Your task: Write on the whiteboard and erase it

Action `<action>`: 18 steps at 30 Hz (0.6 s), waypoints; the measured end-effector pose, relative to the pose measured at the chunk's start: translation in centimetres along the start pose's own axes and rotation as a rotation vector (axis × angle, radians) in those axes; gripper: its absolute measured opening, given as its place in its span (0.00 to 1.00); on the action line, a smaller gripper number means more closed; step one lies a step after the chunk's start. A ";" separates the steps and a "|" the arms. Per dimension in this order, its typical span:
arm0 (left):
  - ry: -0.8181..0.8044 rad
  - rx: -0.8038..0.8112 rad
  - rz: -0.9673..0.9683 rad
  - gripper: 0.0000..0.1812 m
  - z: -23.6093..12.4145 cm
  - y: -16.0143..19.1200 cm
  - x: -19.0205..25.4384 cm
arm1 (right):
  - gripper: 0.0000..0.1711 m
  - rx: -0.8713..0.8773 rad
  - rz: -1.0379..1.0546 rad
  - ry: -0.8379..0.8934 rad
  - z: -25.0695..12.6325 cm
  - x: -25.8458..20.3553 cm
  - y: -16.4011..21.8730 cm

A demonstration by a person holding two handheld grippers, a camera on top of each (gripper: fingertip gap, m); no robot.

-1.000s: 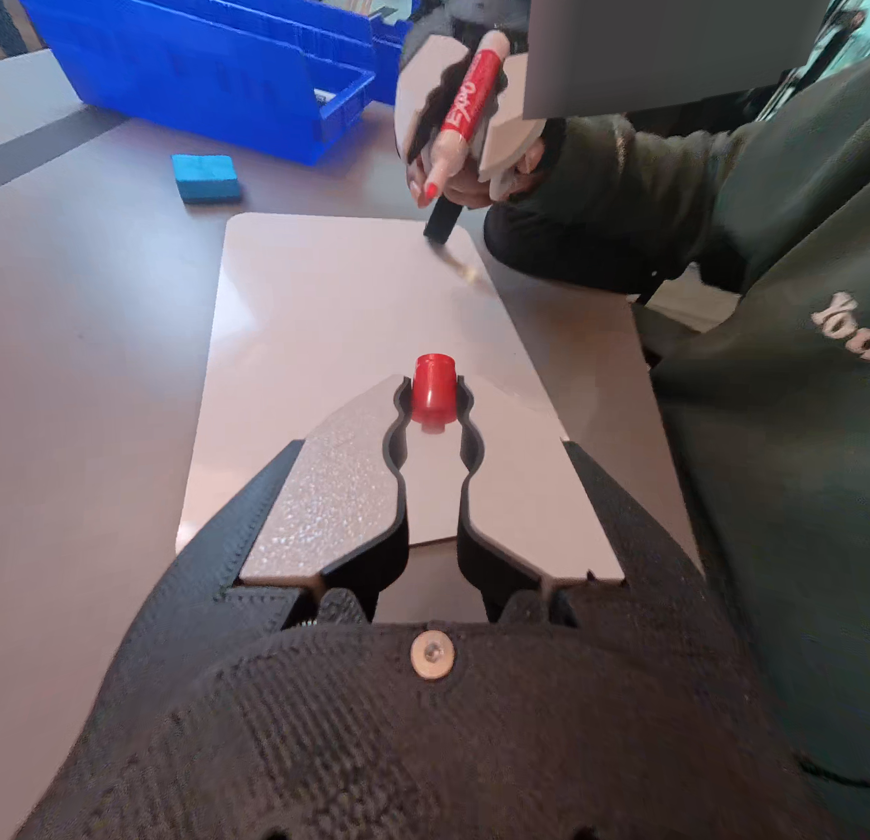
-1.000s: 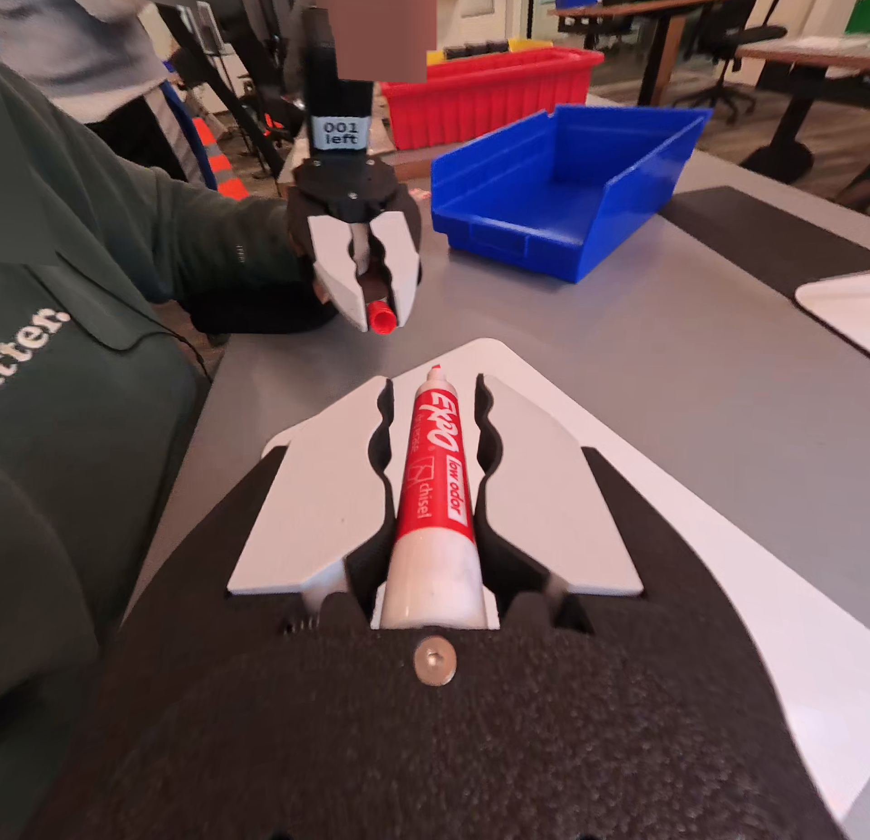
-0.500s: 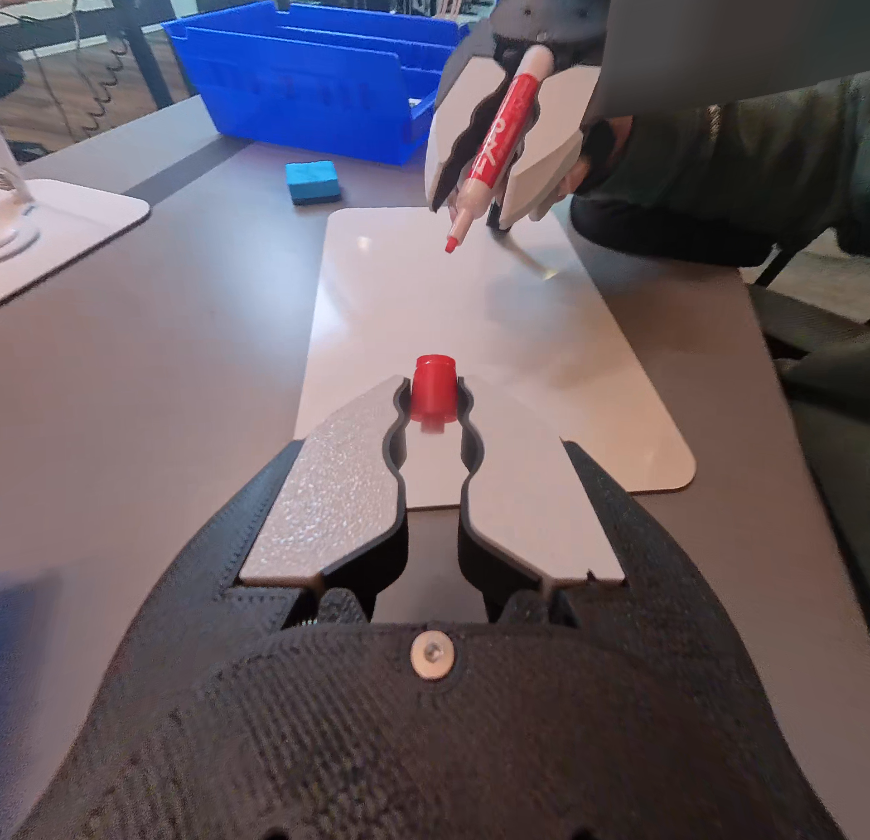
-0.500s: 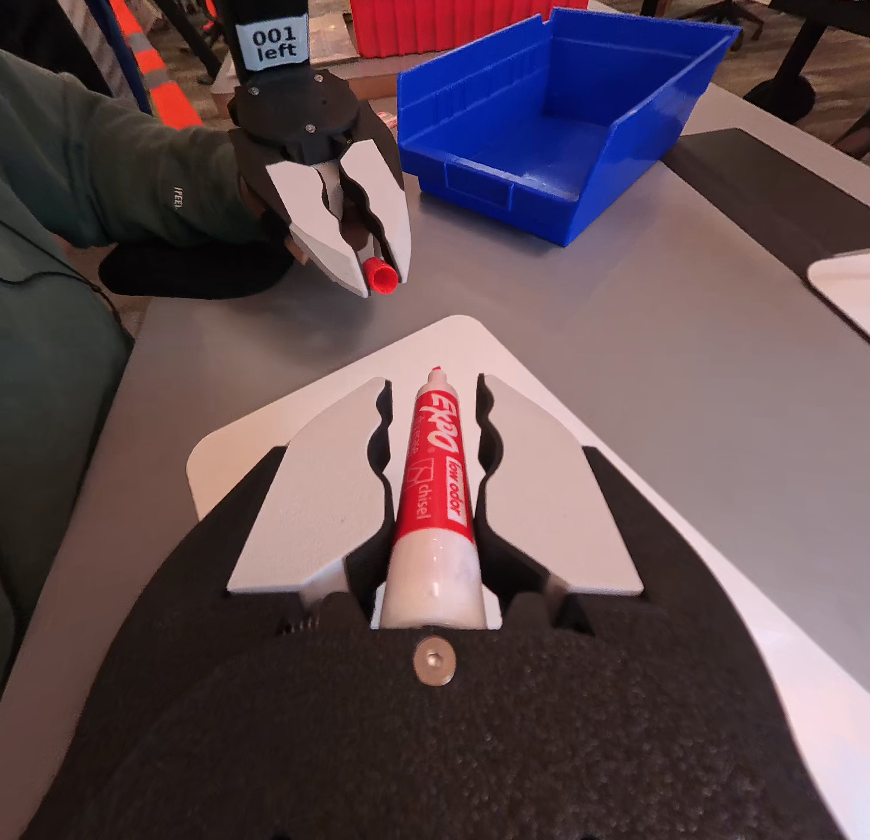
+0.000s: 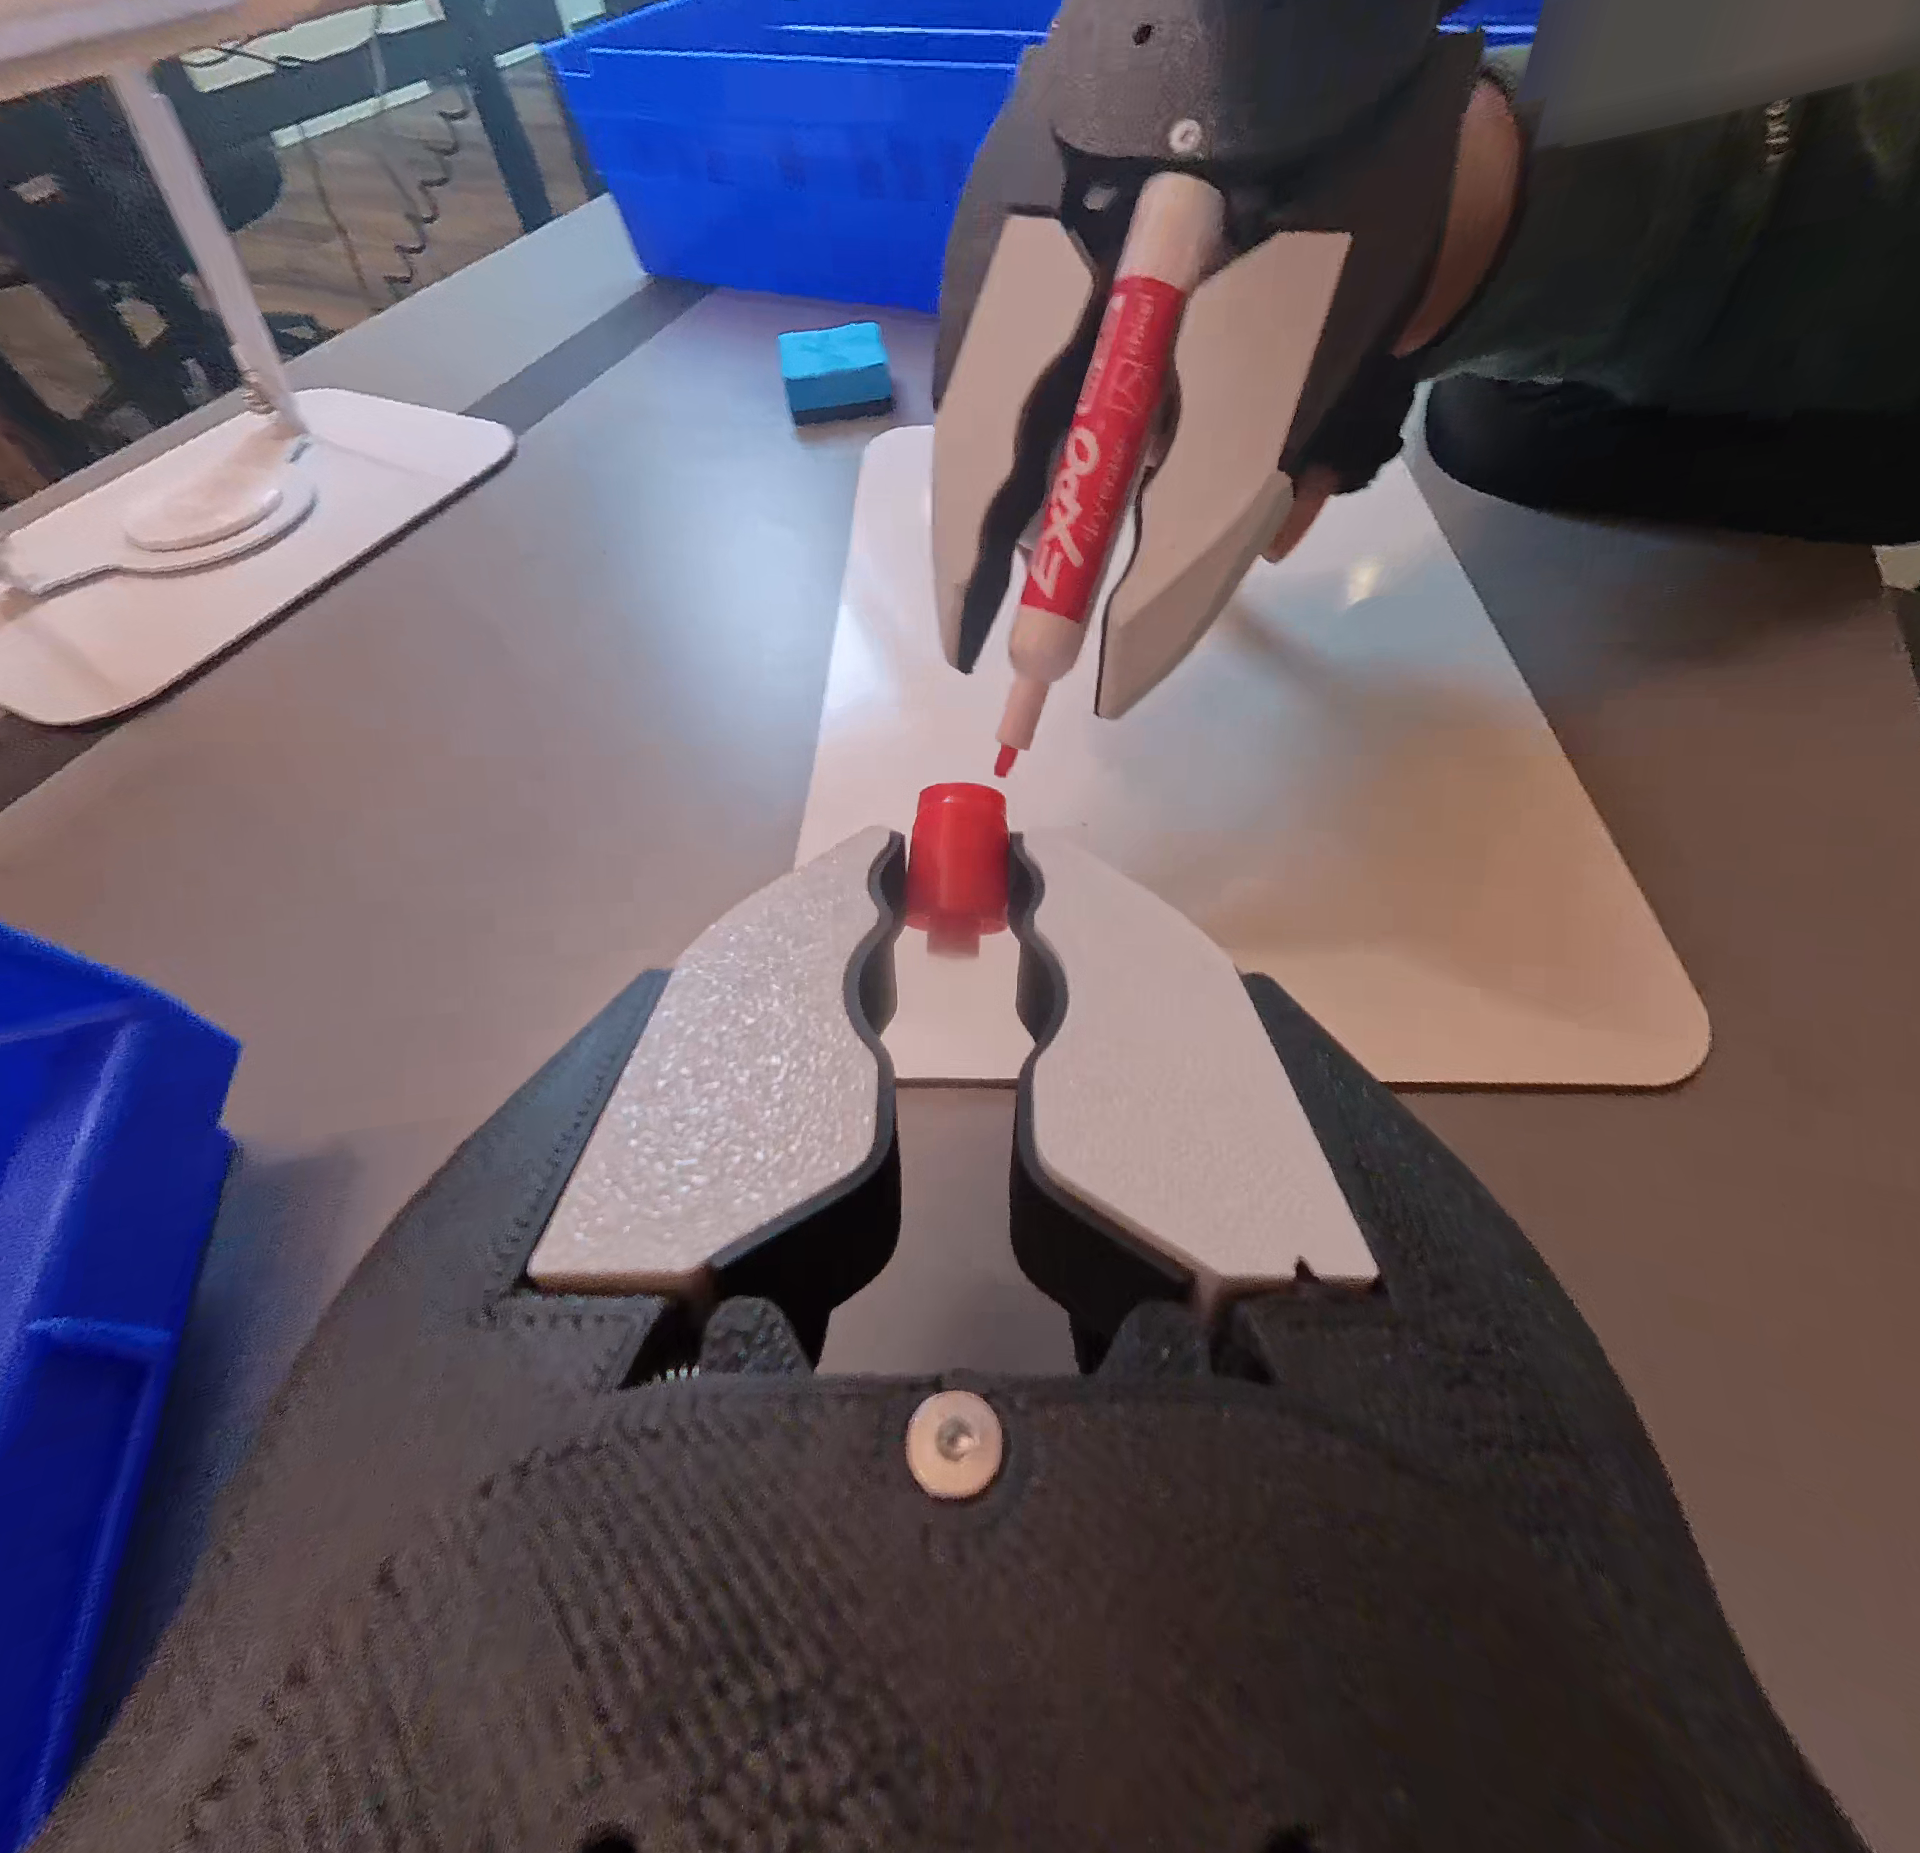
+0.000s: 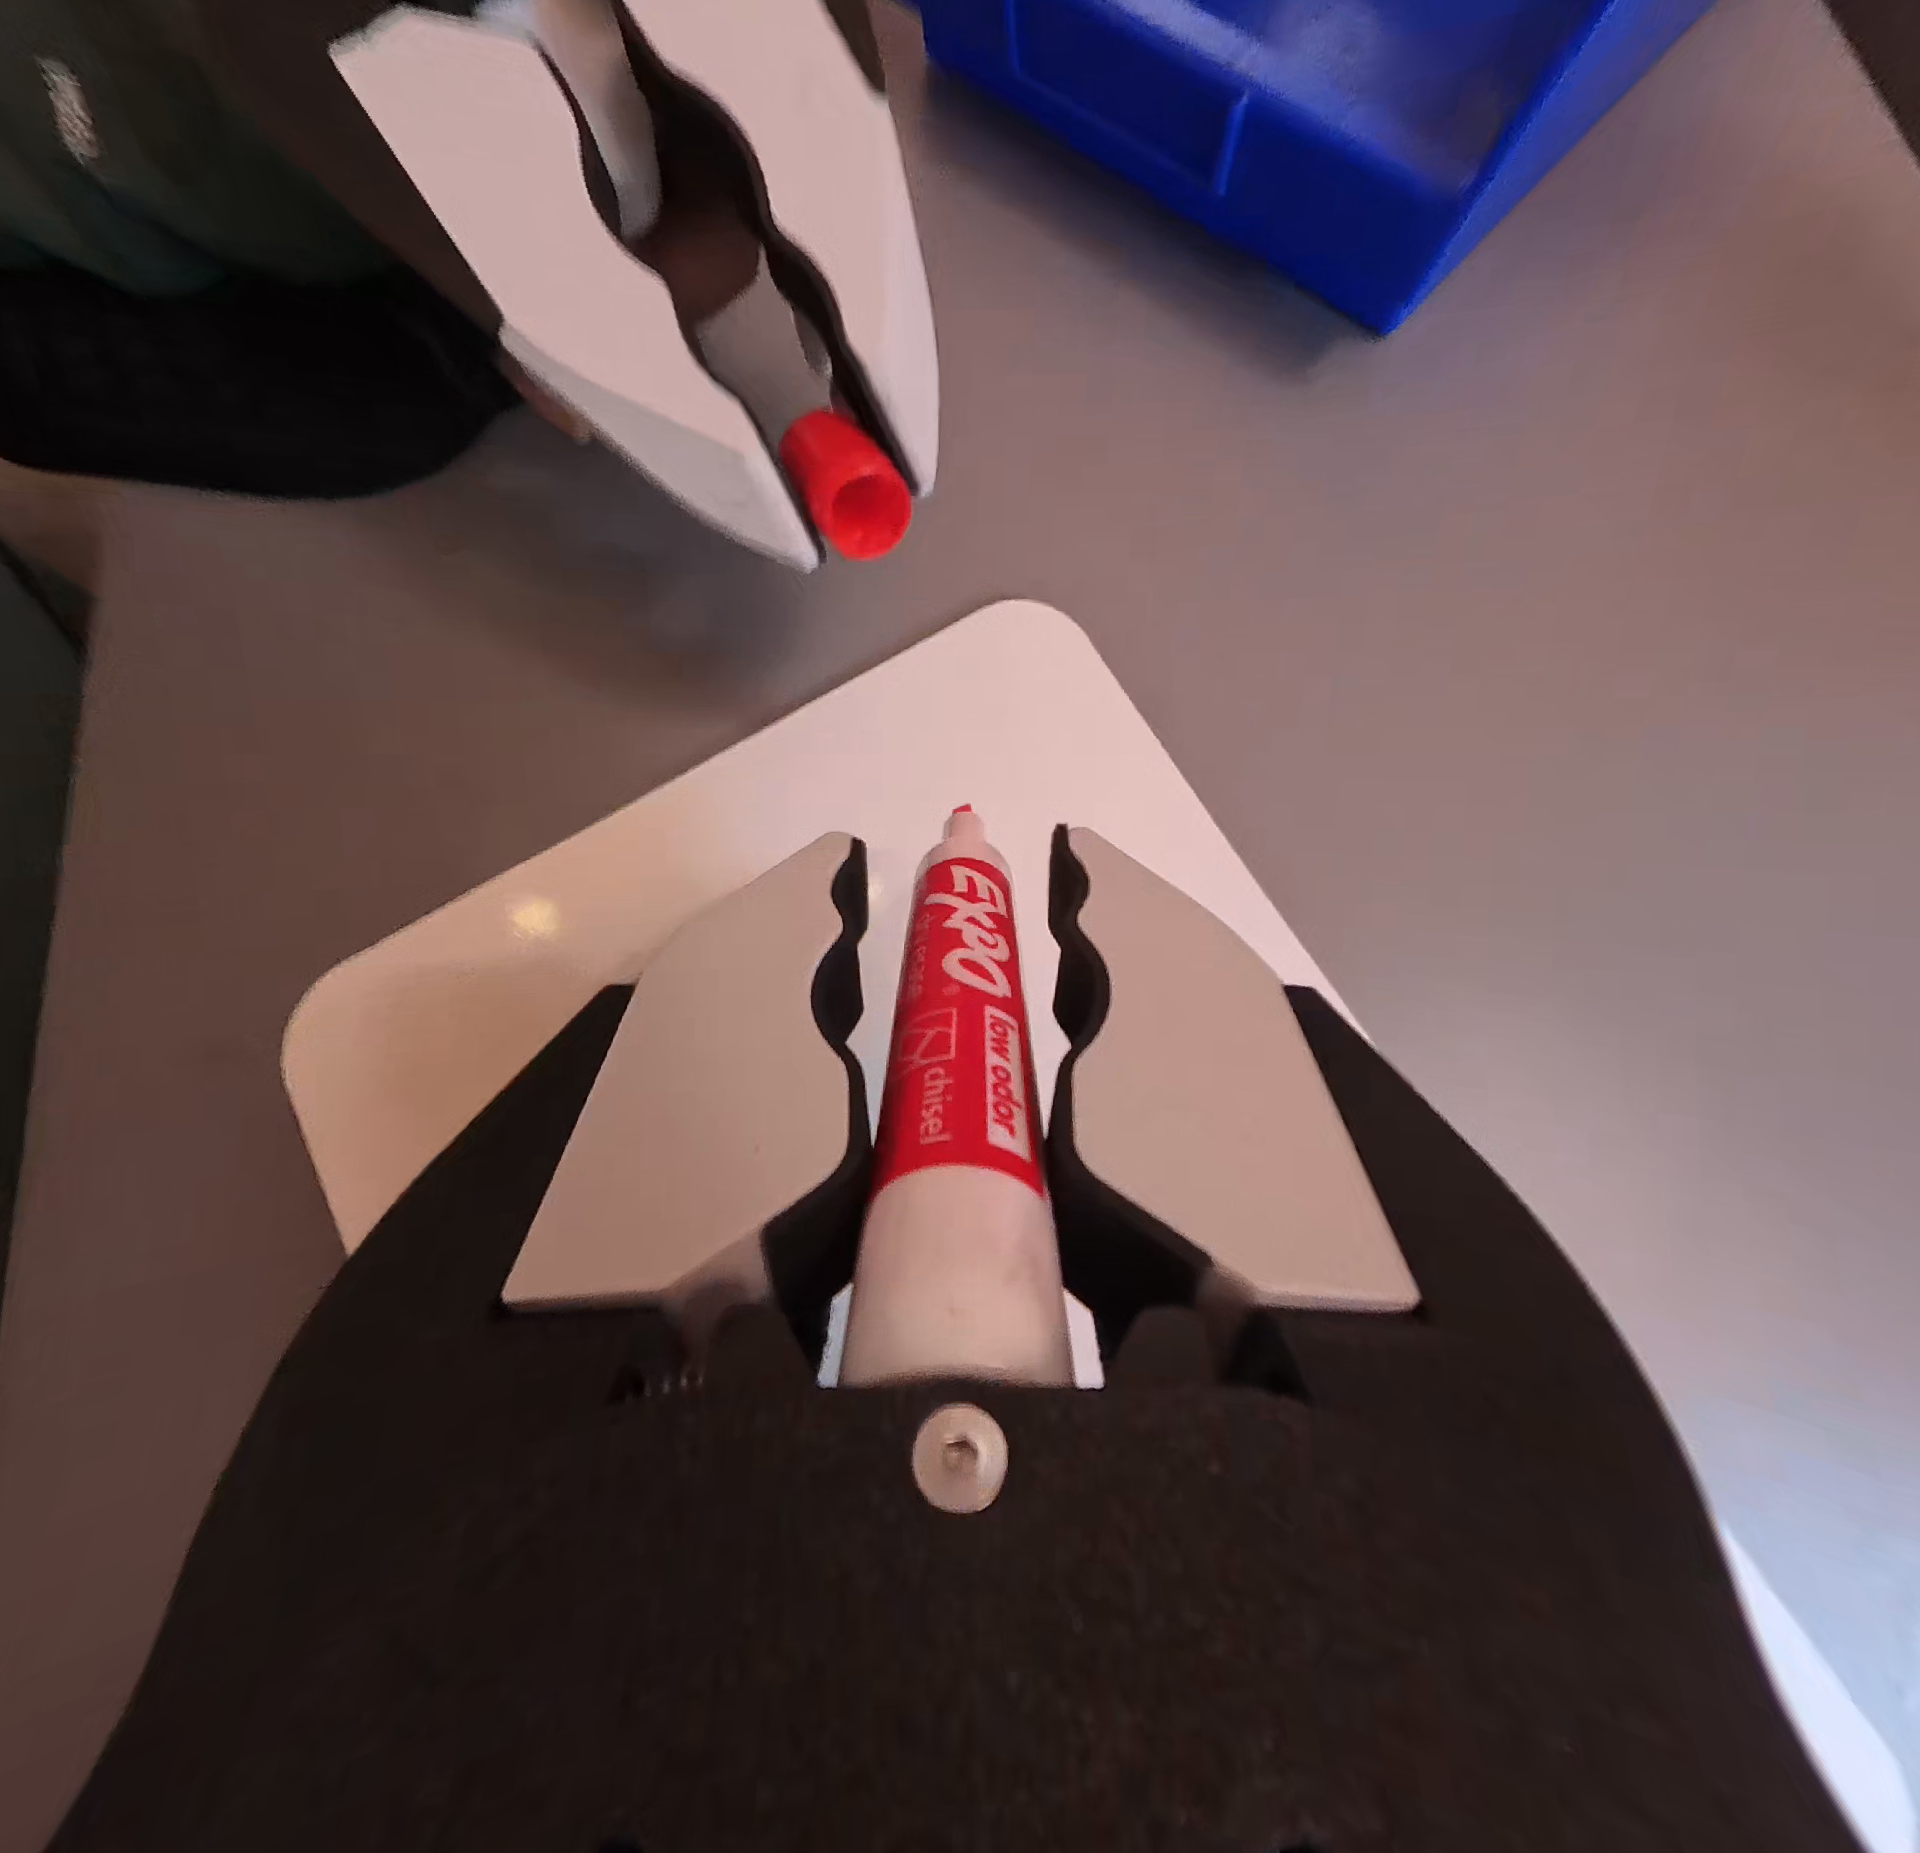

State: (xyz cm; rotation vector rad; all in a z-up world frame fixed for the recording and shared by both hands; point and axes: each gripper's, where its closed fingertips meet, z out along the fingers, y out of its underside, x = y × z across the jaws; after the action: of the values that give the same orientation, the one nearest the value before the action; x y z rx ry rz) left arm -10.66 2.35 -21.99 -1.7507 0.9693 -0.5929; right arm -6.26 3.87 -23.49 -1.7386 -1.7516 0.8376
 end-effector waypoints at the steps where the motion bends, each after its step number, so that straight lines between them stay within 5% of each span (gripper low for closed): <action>1: -0.010 0.008 -0.014 0.10 -0.2 -0.1 -0.4 | 0.20 -0.039 -0.018 0.007 0.2 0.1 0.2; 18: -0.061 0.045 -0.010 0.10 -1.9 -1.5 -1.2 | 0.20 -0.509 -0.310 -0.025 2.1 0.8 2.3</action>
State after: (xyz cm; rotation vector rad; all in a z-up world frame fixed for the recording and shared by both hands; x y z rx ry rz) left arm -12.24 2.60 -19.87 -1.7251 0.8993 -0.5605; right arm -6.28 4.44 -26.67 -1.6797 -2.3193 0.2938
